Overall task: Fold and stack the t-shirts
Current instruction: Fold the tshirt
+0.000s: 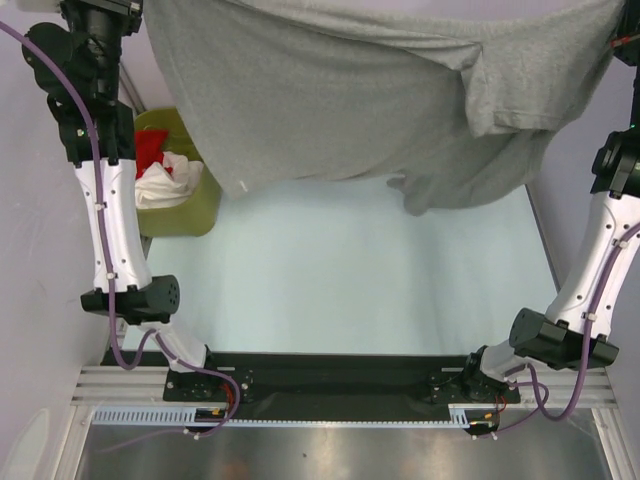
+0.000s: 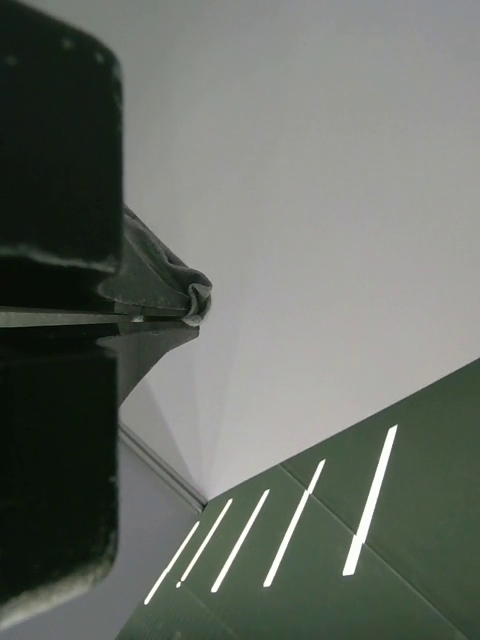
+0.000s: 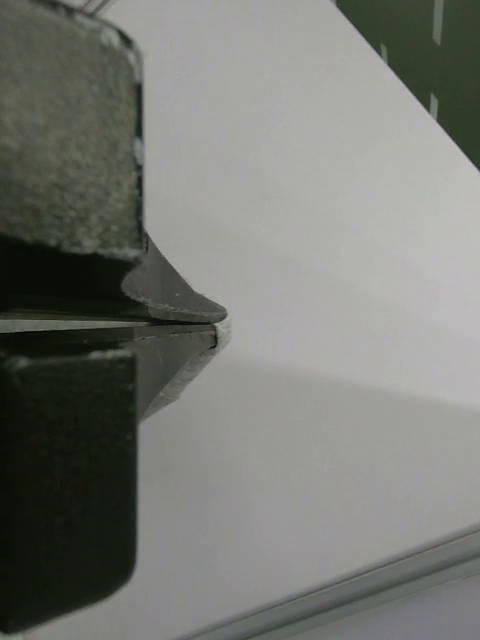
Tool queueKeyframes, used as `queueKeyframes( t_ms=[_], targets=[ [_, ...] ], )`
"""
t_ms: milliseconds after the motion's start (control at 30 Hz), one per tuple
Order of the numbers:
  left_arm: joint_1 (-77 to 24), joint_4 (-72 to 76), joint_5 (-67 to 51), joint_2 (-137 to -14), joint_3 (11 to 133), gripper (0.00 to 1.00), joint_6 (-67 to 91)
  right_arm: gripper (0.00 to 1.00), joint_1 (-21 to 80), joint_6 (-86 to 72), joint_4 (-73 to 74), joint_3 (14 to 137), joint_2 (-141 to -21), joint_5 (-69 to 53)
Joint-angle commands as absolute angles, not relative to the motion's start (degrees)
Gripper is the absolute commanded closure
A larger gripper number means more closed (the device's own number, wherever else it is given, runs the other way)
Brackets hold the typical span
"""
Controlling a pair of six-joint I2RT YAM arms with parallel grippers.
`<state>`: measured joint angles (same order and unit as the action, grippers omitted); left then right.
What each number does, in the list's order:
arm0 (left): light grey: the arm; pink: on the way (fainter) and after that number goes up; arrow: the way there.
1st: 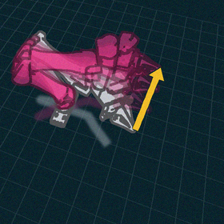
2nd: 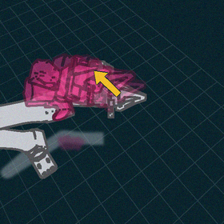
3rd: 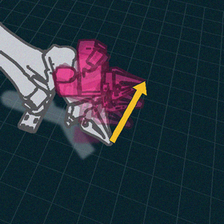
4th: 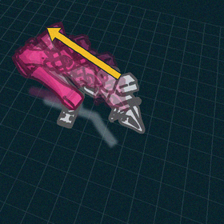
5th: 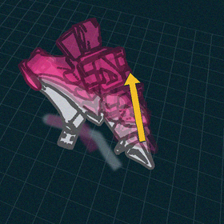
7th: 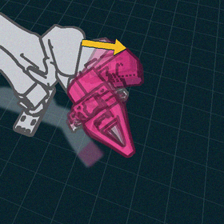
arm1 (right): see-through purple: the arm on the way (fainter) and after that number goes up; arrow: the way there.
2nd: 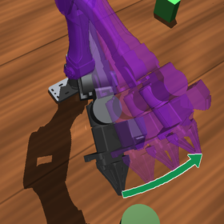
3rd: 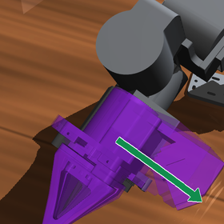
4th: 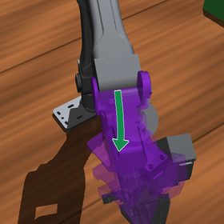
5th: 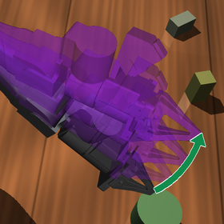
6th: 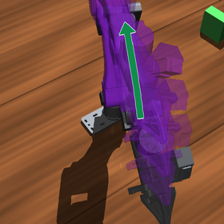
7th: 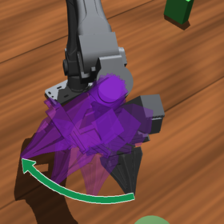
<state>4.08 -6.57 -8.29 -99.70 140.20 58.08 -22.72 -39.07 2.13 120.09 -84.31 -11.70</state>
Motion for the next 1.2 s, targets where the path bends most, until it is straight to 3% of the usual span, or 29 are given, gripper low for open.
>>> queueKeyframes(
  t_ms=[0,167,300,533,900,1167],
  targets=[
    [5.1,-7.0,-11.6,-101.3,144.7,1.0,63.8,1.0,-25.4,-43.1,2.3,125.3,-87.5,-15.5],
    [3.5,-1.8,-5.3,-95.0,139.2,0.99,58.3,1.0,-25.3,-37.8,1.0,124.8,-84.3,-10.1],
    [5.2,-6.3,-9.0,-100.4,147.0,1.0,62.8,1.0,-29.2,-42.1,3.7,130.1,-87.9,-15.2],
    [4.7,-6.2,-8.2,-94.1,139.4,1.0,61.1,1.0,-30.5,-43.3,2.9,127.0,-84.7,-15.6],
    [4.8,-6.4,-6.2,-82.5,137.6,1.0,57.3,1.0,-36.2,-45.4,0.6,123.7,-71.5,-14.5],
    [4.8,-5.4,-1.2,-71.8,135.0,1.0,51.4,1.0,-32.4,-39.8,5.5,138.2,-72.2,-12.0]
  ],
)
